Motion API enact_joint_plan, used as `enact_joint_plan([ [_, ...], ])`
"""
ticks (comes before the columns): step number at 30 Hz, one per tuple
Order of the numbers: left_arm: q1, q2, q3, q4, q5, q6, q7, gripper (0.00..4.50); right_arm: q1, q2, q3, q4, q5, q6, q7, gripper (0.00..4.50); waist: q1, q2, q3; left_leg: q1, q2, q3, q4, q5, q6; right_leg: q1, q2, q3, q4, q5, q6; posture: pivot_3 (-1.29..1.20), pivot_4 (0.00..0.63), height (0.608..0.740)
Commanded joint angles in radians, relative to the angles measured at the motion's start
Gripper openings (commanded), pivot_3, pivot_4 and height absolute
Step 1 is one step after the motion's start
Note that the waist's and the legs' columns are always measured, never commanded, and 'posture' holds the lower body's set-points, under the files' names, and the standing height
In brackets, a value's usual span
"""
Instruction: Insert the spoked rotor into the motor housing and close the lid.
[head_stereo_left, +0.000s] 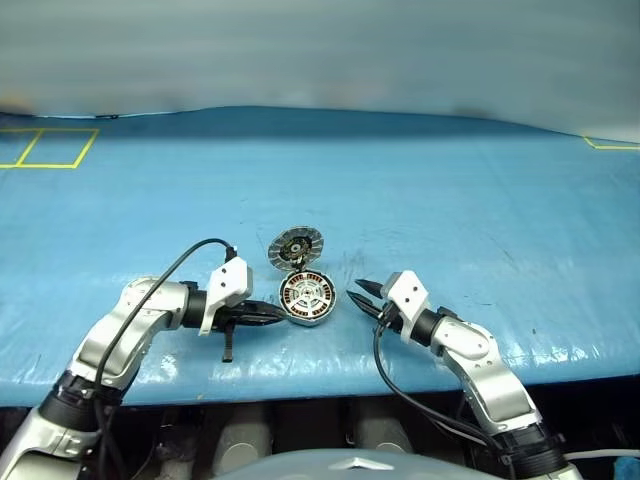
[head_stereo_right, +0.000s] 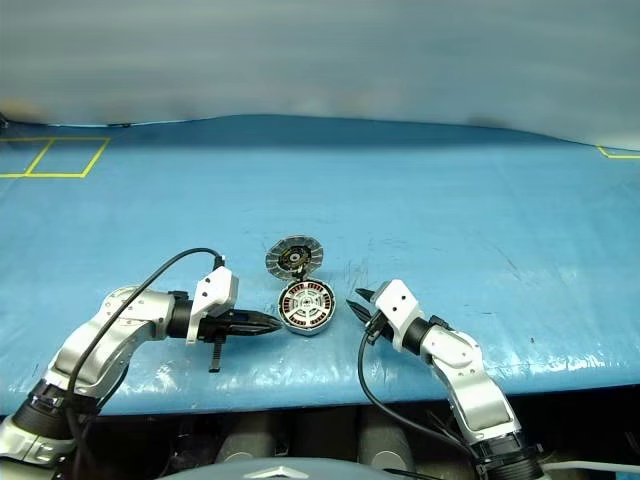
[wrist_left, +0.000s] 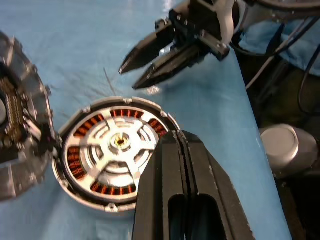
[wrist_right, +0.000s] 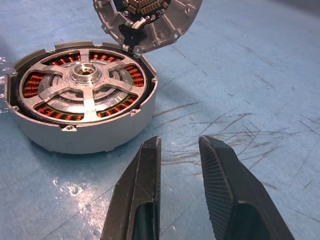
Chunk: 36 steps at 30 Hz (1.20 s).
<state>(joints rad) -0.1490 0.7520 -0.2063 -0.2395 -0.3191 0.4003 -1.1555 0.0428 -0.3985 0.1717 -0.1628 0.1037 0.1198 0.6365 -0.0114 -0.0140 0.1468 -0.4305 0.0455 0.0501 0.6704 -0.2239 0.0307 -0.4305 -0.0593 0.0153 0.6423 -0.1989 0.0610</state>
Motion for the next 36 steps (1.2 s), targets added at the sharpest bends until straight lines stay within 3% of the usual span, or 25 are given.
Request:
enact_joint_plan([
  [1, -0.007, 0.038, 0.028, 0.022, 0.093, -0.052, 0.067, 0.03, -0.011, -0.006, -0.014, -0.015, 0.017, -0.009, 0.012, 1.27, 0.002, 0.0, 0.0, 0.001, 0.0, -0.001, 0.0, 0.0, 0.0, -0.001, 0.0, -0.001, -0.001, 0.0, 0.0, 0.0, 0.15, 0.74],
  [12, -0.137, -0.077, 0.127, 0.254, 0.126, -0.119, 0.262, 0.03, 0.009, -0.015, -0.046, -0.03, 0.037, 0.006, 0.011, 1.27, 0.003, -0.001, 0.001, 0.0, -0.001, 0.001, -0.004, 0.0, -0.001, 0.002, 0.0, -0.001, -0.001, 0.0, -0.001, 0.0, 0.15, 0.74],
  [22, -0.289, -0.207, 0.13, 0.454, 0.187, -0.238, 0.392, 0.03, 0.005, -0.005, -0.043, -0.035, 0.035, 0.01, 0.001, 1.27, 0.003, -0.002, 0.001, 0.0, -0.001, 0.003, -0.005, 0.001, -0.002, 0.003, 0.002, -0.002, 0.0, -0.001, -0.002, 0.0, 0.15, 0.74],
  [25, -0.363, -0.334, 0.179, 0.513, 0.078, -0.274, 0.367, 0.03, -0.002, 0.002, -0.037, -0.032, 0.029, 0.008, -0.006, 1.27, 0.012, -0.003, 0.001, 0.0, -0.002, 0.002, -0.003, 0.002, -0.002, 0.004, 0.002, -0.002, 0.0, -0.001, -0.002, 0.0, 0.15, 0.74],
  [29, -0.426, -0.423, 0.221, 0.552, -0.027, -0.223, 0.316, 0.03, -0.005, 0.005, -0.036, -0.03, 0.024, 0.005, -0.012, 1.27, 0.01, -0.004, 0.001, 0.0, -0.002, 0.002, -0.003, 0.002, -0.002, 0.004, 0.002, -0.002, -0.001, 0.0, -0.001, 0.0, 0.15, 0.74],
  [36, -0.455, -0.429, 0.158, 0.519, -0.1, -0.066, 0.158, 0.03, 0.004, 0.004, -0.038, -0.032, 0.018, -0.002, -0.027, 1.27, -0.002, -0.004, 0.001, 0.0, -0.001, 0.0, -0.004, 0.002, -0.002, 0.004, 0.005, -0.001, 0.0, 0.0, -0.001, 0.0, 0.15, 0.74],
])
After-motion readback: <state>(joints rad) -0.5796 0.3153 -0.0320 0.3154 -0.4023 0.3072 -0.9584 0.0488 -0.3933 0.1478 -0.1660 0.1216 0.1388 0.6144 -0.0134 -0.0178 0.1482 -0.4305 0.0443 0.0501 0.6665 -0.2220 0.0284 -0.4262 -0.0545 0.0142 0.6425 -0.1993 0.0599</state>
